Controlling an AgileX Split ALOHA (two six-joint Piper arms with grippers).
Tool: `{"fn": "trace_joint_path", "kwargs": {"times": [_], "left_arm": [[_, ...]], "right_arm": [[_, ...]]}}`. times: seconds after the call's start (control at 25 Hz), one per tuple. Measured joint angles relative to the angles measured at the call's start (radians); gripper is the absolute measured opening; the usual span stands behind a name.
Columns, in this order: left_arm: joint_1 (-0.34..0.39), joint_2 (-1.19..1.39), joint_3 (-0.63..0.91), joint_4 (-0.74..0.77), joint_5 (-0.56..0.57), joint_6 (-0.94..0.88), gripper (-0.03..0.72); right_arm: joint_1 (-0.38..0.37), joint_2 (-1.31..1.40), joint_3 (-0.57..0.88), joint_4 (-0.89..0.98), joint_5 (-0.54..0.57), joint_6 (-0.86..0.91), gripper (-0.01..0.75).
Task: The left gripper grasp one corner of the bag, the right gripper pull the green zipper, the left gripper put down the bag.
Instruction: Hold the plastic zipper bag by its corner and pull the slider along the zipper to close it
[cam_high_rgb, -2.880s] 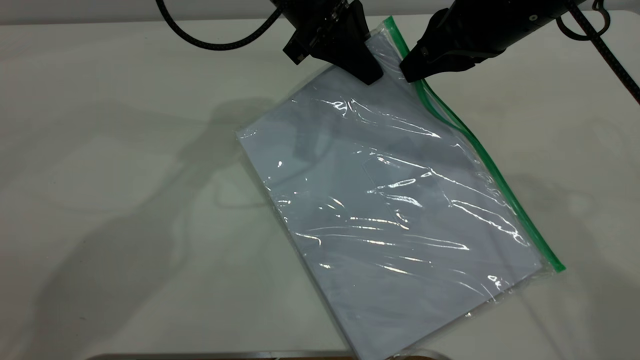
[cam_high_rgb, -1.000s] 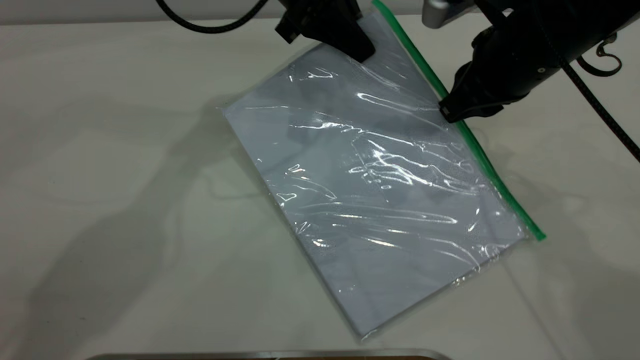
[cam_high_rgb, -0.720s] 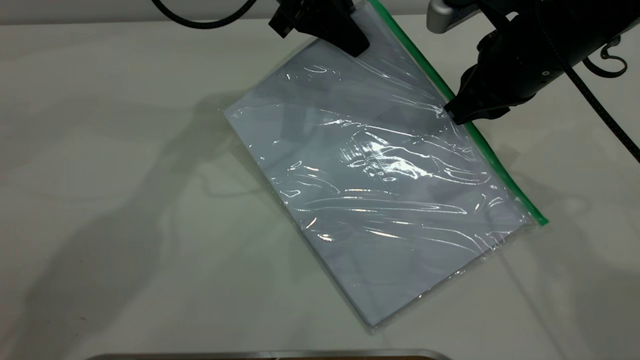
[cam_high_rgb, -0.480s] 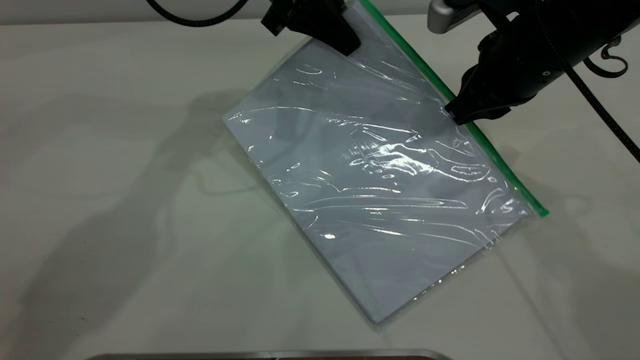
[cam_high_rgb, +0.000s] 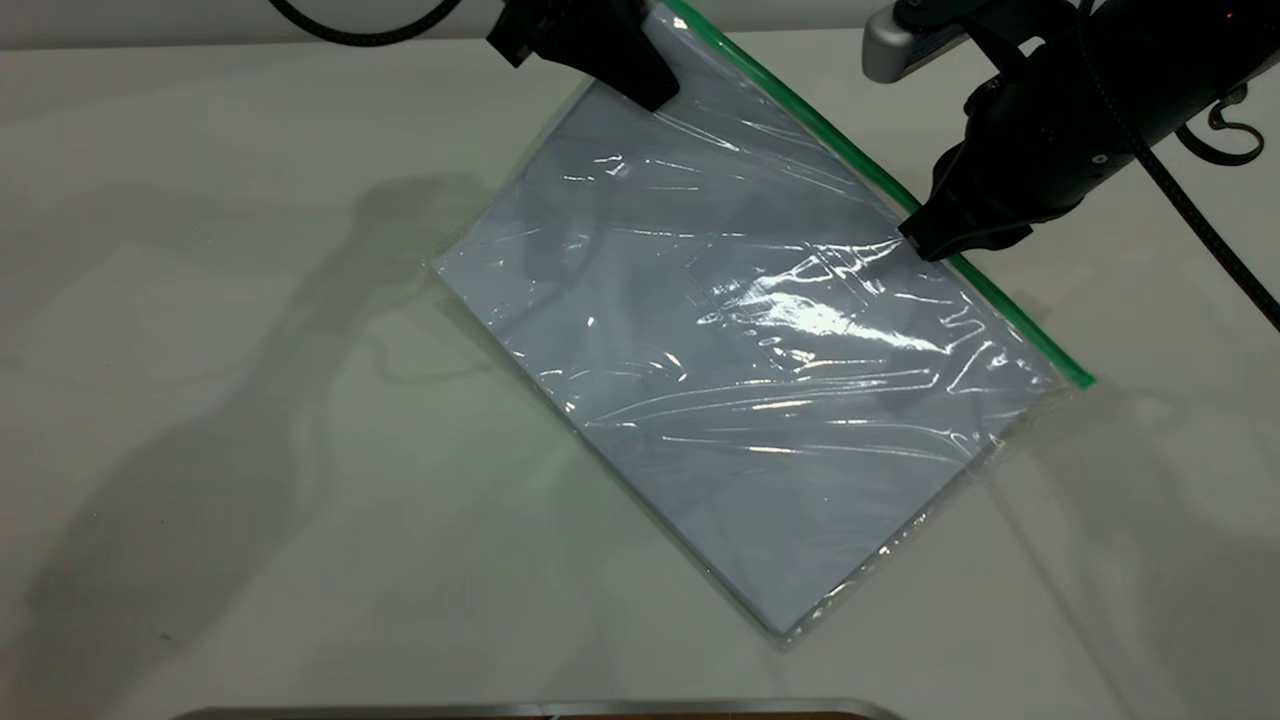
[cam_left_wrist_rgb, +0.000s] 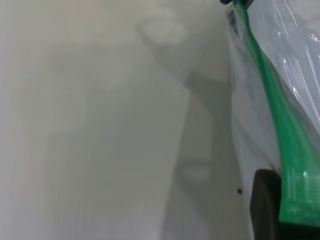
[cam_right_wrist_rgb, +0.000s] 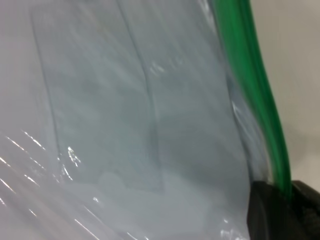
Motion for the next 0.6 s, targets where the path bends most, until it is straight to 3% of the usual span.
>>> {"fn": "trace_joint_path", "kwargs": {"times": [0.6], "left_arm": [[0.035, 0.000, -0.001, 0.052, 0.000, -0.035, 0.051]], "right_arm": [[0.000, 0.000, 0.000, 0.001, -0.025, 0.000, 0.044]]}}
